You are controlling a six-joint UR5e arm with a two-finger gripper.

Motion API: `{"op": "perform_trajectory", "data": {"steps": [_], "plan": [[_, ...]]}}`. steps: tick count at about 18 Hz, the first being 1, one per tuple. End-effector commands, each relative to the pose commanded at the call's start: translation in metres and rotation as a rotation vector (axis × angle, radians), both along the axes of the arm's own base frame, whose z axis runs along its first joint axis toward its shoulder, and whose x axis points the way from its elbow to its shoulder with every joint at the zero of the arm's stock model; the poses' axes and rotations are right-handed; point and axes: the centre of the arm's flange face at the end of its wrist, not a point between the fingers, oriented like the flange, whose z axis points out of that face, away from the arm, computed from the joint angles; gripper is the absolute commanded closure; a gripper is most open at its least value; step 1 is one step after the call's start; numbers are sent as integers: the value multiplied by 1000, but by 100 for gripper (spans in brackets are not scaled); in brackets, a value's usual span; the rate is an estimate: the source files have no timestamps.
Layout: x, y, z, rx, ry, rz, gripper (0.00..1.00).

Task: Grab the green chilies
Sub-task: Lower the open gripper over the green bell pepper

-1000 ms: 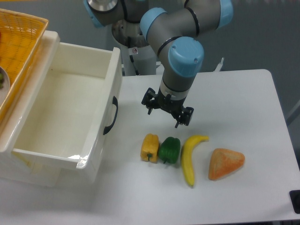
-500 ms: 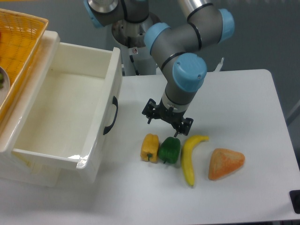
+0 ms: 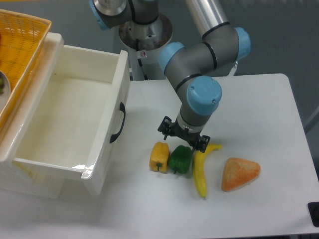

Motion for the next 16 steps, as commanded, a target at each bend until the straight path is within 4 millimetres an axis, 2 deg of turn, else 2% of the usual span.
{"op": "perform_trajectory", "data": {"steps": [8, 16], "plan": [[-8, 5, -30, -6, -9, 2, 0], [-9, 7, -36, -8, -11, 0, 0]]}}
